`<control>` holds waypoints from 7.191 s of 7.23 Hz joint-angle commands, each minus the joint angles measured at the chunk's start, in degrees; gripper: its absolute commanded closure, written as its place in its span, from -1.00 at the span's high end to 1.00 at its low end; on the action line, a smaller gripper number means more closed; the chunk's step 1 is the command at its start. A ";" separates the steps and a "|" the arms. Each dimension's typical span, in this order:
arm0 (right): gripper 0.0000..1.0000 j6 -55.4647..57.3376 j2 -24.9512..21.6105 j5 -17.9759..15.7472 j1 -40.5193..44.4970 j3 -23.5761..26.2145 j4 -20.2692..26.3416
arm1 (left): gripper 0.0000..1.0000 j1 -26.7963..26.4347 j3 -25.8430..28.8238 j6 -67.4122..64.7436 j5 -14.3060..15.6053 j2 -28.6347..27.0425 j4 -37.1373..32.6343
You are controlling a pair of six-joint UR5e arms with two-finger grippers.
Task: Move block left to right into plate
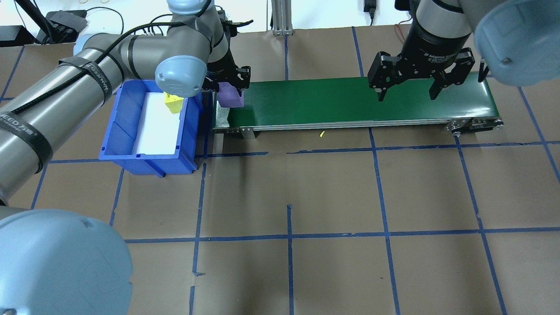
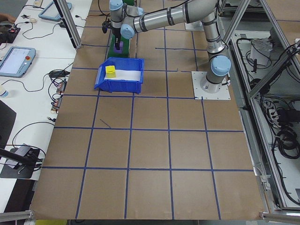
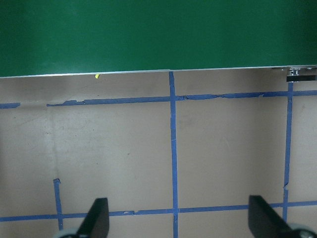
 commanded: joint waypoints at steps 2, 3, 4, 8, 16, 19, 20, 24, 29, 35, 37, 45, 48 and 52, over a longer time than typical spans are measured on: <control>1.00 2.64 3.73 0.28 0.16 0.05 -1.32 | 1.00 -0.60 -2.64 -0.01 -0.19 -0.54 2.66; 1.00 2.38 4.87 -0.15 0.16 0.23 -9.68 | 1.00 -0.60 -2.65 -0.61 -0.19 0.68 2.93; 1.00 1.86 5.58 -0.24 0.16 1.71 -13.68 | 1.00 -0.43 -1.95 -0.01 0.07 3.13 1.97; 1.00 1.76 9.10 -7.49 -0.10 6.99 -21.76 | 1.00 10.10 -1.60 0.53 -0.10 5.35 -0.23; 1.00 1.32 9.80 -6.13 -3.53 4.90 -23.21 | 1.00 17.33 0.86 -3.34 -6.16 -4.32 4.16; 1.00 -0.88 18.14 -1.00 -4.76 -4.41 -22.95 | 1.00 18.81 -0.63 -3.52 -6.86 -4.58 4.07; 1.00 -0.70 16.85 0.53 -4.85 -3.38 -22.69 | 1.00 19.35 -0.98 -3.52 -6.87 -4.67 4.07; 1.00 -1.66 18.67 12.64 -5.02 1.65 -27.94 | 0.50 19.53 -2.91 -2.29 -8.36 -4.15 4.07; 1.00 -21.08 25.45 25.42 -20.32 -2.15 -21.46 | -0.37 19.53 -2.30 -2.11 -7.75 -1.17 3.11; 1.00 -18.56 24.31 25.51 -20.32 -0.65 -21.63 | -0.49 10.01 -1.07 -2.37 -4.76 10.01 -10.00; 1.00 -7.65 24.13 25.33 -20.32 -0.65 -21.81 | -0.49 3.20 -2.64 -2.28 -2.12 8.44 -8.85; 0.99 -9.85 23.96 25.25 -19.88 1.20 -24.71 | 0.85 -0.60 -2.91 1.23 -2.47 -1.24 5.20; 0.96 -7.64 24.05 25.25 -19.61 0.76 -24.80 | 1.00 -0.60 -2.83 0.88 -2.56 -0.63 5.39; 0.96 -8.25 24.66 24.55 -19.61 1.11 -25.59 | 1.00 0.10 -3.18 1.14 -0.37 9.45 -4.33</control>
